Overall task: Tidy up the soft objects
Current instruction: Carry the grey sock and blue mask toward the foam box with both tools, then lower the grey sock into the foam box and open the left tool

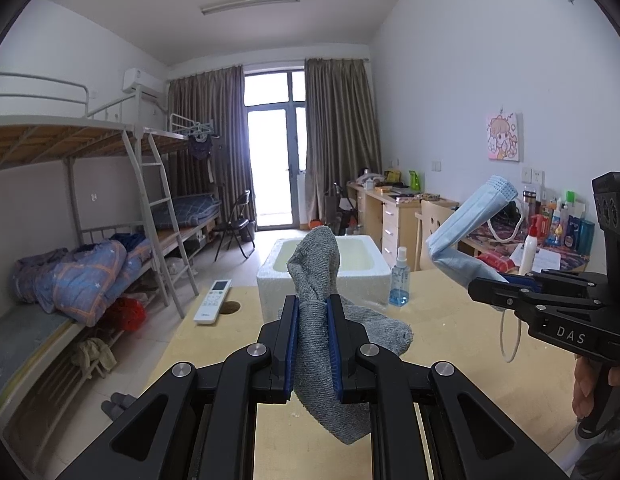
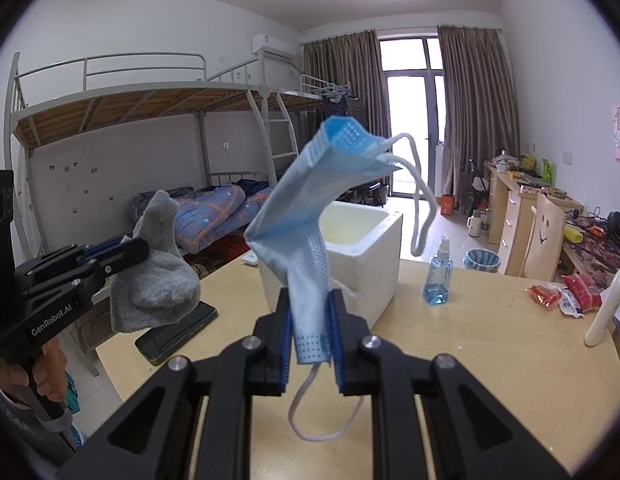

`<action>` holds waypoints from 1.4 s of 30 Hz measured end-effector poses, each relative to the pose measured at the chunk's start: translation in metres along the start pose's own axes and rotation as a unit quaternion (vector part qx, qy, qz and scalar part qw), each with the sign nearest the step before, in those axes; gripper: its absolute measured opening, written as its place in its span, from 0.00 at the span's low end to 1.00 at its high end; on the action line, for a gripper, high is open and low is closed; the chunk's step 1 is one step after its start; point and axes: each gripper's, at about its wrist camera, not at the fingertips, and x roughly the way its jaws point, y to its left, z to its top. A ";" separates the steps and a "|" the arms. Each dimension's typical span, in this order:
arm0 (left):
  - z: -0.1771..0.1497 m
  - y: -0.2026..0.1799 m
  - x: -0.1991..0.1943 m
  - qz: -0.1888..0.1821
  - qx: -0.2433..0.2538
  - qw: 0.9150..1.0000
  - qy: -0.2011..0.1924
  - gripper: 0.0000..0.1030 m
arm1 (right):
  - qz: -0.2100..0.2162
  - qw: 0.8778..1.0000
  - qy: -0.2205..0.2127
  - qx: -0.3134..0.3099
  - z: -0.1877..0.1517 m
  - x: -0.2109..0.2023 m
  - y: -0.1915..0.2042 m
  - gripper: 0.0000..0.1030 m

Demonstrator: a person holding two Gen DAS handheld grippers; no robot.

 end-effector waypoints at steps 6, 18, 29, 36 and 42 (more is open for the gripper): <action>0.008 0.002 0.013 -0.009 -0.002 1.000 0.008 0.14 | -0.007 1.000 0.005 0.001 0.007 0.009 -0.005 0.20; 0.032 0.007 0.051 -0.014 -0.003 1.000 0.015 0.14 | -0.016 1.000 0.022 0.001 0.030 0.041 -0.012 0.20; 0.054 0.010 0.089 -0.007 0.007 1.000 0.022 0.14 | -0.020 0.999 0.038 -0.004 0.048 0.069 -0.023 0.20; 0.062 0.011 0.114 -0.016 0.001 0.999 0.031 0.14 | -0.023 0.999 0.043 -0.018 0.058 0.086 -0.024 0.20; 0.068 0.016 0.134 -0.006 -0.004 0.999 0.031 0.14 | -0.025 0.998 0.047 -0.020 0.063 0.104 -0.030 0.20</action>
